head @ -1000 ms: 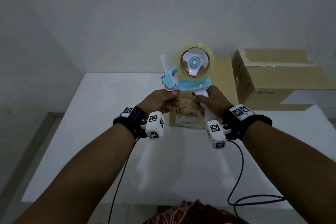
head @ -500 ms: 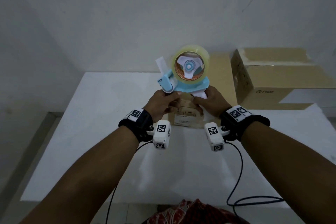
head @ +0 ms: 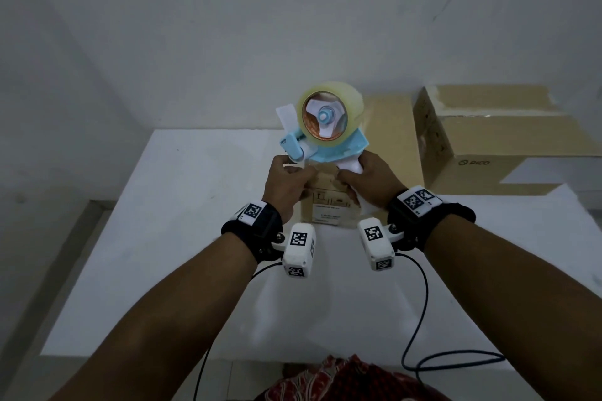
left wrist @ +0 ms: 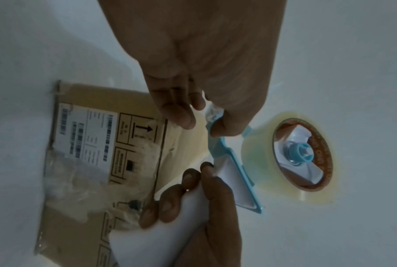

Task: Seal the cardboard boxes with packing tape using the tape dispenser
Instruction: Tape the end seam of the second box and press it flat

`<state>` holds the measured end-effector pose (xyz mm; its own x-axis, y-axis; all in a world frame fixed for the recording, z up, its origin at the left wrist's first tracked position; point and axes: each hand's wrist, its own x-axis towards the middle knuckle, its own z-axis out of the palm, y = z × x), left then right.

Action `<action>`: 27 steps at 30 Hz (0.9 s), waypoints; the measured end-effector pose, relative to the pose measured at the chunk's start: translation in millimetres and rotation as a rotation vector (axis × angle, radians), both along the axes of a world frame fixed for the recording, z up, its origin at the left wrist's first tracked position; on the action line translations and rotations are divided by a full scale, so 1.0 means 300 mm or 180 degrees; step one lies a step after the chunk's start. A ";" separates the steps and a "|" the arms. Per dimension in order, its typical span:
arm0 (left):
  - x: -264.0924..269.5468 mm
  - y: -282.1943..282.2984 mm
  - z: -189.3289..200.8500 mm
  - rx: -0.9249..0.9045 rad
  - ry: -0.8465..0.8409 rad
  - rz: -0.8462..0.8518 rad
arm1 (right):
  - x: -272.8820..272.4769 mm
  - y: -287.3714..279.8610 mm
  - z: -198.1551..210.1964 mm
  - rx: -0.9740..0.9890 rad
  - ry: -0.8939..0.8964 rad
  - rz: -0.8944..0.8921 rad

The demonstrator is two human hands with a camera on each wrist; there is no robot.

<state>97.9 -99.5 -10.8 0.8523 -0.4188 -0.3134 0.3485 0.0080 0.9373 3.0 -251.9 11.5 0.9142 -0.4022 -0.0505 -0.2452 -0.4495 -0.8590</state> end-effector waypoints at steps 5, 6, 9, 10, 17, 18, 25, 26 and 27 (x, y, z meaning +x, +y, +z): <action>0.005 -0.011 0.030 -0.0341 0.0313 0.0233 | 0.000 0.001 -0.001 0.0031 -0.0012 0.0006; 0.005 -0.015 0.033 -0.0423 0.0337 0.0257 | -0.001 0.001 -0.002 0.0024 -0.0019 0.0007; 0.002 -0.014 0.033 -0.0641 0.0235 0.0180 | -0.002 0.001 -0.007 0.0170 -0.0040 -0.0073; 0.001 -0.011 0.029 -0.0669 0.0148 0.0105 | 0.000 -0.001 -0.013 0.0291 -0.0042 -0.0137; -0.009 -0.018 0.029 -0.0832 0.0369 0.0057 | 0.002 -0.013 -0.045 0.0567 -0.0030 -0.0449; -0.010 -0.021 0.031 -0.0890 0.0442 0.0044 | -0.002 -0.011 -0.044 0.0549 -0.0043 -0.0425; 0.020 -0.014 0.017 -0.0543 0.0217 -0.0151 | -0.025 0.013 -0.027 0.0880 -0.0085 -0.0315; 0.026 -0.009 0.012 -0.0396 -0.0005 -0.0227 | -0.029 0.014 -0.026 0.0875 -0.0062 -0.0297; 0.034 -0.001 0.009 -0.0246 -0.0276 -0.0321 | -0.032 0.015 -0.026 0.0854 -0.0038 -0.0284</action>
